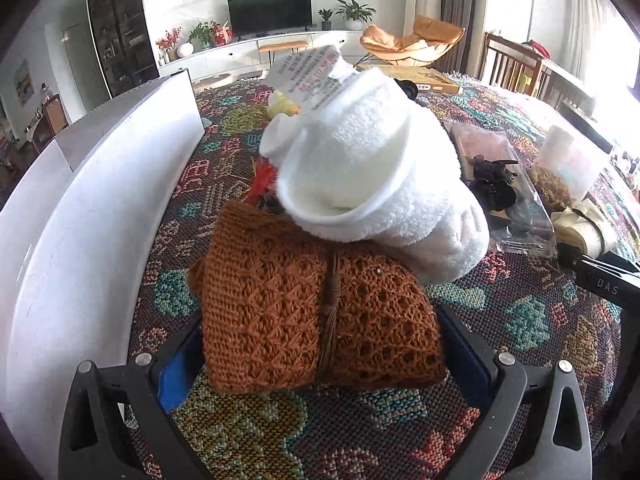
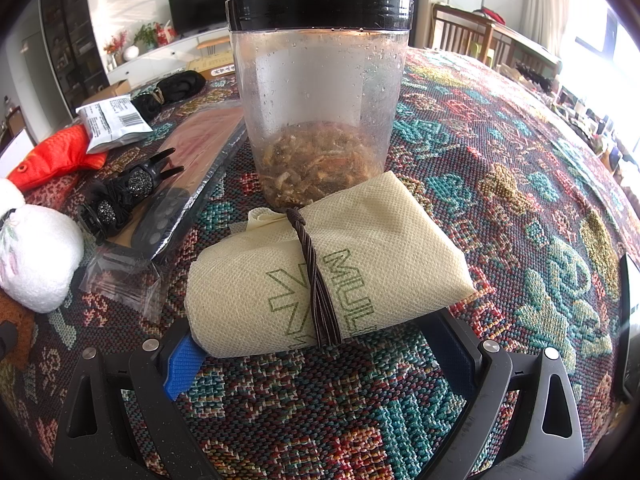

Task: Organize soft objects
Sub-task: 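Lift brown knitted bundle with left tool while right tool lifts beige roll, then lower knitted bundle into white box, open left tool while right tool releases roll there, then withdraw both tools from the box back over the table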

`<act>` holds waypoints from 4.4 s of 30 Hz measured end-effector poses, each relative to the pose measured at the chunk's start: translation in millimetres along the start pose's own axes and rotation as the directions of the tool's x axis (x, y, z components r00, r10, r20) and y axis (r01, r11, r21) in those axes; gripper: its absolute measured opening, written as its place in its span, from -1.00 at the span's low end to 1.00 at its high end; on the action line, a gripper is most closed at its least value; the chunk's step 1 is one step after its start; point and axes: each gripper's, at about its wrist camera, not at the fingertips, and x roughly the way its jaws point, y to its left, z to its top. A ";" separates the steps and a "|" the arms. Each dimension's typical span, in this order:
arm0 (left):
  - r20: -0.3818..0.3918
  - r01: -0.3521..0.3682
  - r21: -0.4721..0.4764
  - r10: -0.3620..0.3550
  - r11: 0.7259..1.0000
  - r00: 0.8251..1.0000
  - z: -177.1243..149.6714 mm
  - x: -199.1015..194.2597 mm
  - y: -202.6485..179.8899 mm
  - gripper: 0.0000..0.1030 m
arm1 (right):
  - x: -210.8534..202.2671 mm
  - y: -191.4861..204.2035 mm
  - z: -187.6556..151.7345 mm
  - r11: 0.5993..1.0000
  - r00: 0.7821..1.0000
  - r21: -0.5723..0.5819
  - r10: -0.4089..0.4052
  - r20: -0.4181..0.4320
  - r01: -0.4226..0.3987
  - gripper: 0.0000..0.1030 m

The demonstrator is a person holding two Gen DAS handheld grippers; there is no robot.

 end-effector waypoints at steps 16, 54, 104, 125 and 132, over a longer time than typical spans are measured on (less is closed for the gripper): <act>-0.042 0.178 -0.114 -0.184 0.977 0.982 -88.1 -43.1 52.4 0.89 | -2.9 -0.7 -1.8 1.000 1.000 0.000 -0.001 0.000 0.001 0.89; 0.179 0.355 -0.181 -0.325 0.917 0.929 -33.2 -108.2 69.9 0.83 | -156.1 -16.0 20.7 0.862 0.863 0.052 0.504 0.018 -0.504 -0.34; -0.070 -0.093 -0.388 0.071 0.917 0.995 -47.4 -104.9 230.1 0.96 | -177.9 156.6 -35.1 0.717 0.740 -0.201 0.668 -0.079 -0.668 0.46; 0.127 -0.293 -0.098 0.304 0.951 0.944 -12.0 -127.4 105.6 1.00 | -121.5 91.6 -55.5 0.855 0.858 -0.081 0.507 -0.080 -0.512 0.46; 0.154 -0.280 -0.051 0.284 0.959 0.946 -1.6 -129.8 72.1 1.00 | -106.3 66.2 -61.9 0.888 0.889 -0.045 0.453 -0.067 -0.457 0.46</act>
